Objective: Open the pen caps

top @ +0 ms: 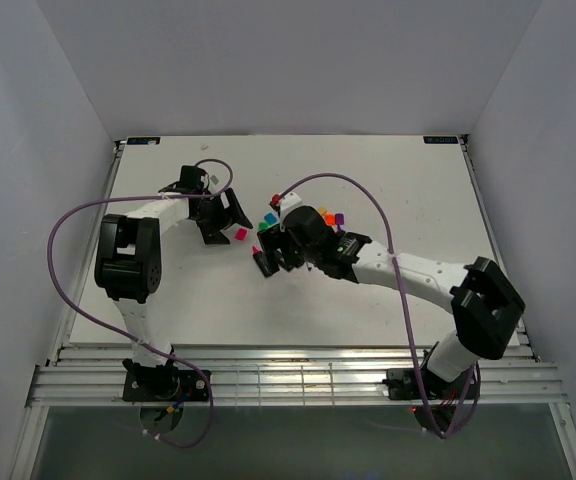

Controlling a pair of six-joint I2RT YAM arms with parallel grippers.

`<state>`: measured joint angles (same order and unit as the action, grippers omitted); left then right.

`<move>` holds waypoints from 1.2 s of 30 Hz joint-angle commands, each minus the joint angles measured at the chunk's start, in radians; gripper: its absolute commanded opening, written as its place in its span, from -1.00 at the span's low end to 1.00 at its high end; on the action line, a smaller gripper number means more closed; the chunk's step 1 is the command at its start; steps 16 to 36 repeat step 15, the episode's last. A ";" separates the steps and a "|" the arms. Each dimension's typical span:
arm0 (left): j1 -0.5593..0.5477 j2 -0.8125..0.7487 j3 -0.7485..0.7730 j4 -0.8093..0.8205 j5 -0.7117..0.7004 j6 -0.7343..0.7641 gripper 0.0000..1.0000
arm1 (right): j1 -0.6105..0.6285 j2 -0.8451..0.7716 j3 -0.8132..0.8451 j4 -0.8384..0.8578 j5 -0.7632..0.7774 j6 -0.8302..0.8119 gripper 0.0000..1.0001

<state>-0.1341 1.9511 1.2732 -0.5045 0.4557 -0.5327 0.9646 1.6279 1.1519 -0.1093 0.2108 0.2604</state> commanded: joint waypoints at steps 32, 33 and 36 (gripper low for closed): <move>-0.024 -0.444 -0.262 0.205 0.202 -0.125 0.96 | 0.005 -0.684 -0.553 -0.192 0.162 0.217 0.80; -0.024 -0.444 -0.262 0.205 0.202 -0.125 0.96 | 0.005 -0.684 -0.553 -0.192 0.162 0.217 0.80; -0.024 -0.444 -0.262 0.205 0.202 -0.125 0.96 | 0.005 -0.684 -0.553 -0.192 0.162 0.217 0.80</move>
